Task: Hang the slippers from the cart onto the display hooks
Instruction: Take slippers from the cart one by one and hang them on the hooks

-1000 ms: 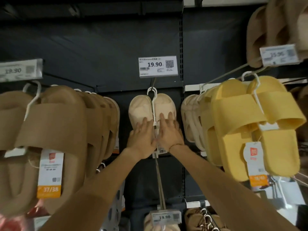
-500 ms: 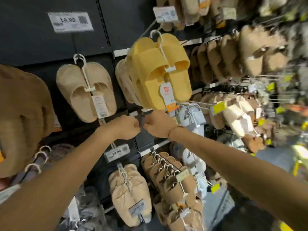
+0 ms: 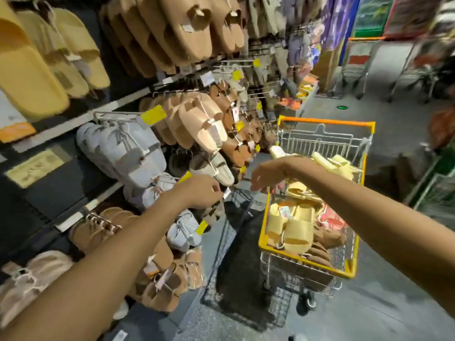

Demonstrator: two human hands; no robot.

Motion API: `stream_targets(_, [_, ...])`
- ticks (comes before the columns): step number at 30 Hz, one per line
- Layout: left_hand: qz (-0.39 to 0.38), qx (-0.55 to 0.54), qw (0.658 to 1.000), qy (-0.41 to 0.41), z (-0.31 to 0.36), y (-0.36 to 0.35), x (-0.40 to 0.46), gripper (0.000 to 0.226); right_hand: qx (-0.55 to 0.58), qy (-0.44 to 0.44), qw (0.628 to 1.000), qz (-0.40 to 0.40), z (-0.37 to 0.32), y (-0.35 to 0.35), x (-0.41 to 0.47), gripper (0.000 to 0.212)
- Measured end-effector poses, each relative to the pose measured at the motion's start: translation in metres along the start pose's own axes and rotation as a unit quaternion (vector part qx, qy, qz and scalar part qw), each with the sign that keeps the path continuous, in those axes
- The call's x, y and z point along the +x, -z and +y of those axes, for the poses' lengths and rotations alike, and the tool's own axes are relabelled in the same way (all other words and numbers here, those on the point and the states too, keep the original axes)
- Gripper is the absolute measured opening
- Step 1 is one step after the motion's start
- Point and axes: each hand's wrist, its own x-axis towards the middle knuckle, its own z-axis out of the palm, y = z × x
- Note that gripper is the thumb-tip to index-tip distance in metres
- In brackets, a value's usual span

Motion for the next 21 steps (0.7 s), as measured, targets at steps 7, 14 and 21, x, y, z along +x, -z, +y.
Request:
stream_targets(7, [-0.107, -0.043, 0.993, -0.025, 0.119, -0.087, 0.168, 0.034, -0.063, -0.097, 0.992, 0.046, 0.190, 0.003, -0.014, 0.040])
stream_targets(14, [-0.165, -0.151, 0.974, 0.013, 0.188, -0.130, 0.292, 0.031, 0.050, -0.169, 0.973, 0.149, 0.322, 0.022, 0.040, 0.027])
stream_targets(21, [-0.166, -0.232, 0.957, 0.053, 0.225, -0.165, 0.384, 0.026, 0.038, -0.226, 0.953, 0.197, 0.391, 0.043, 0.129, 0.026])
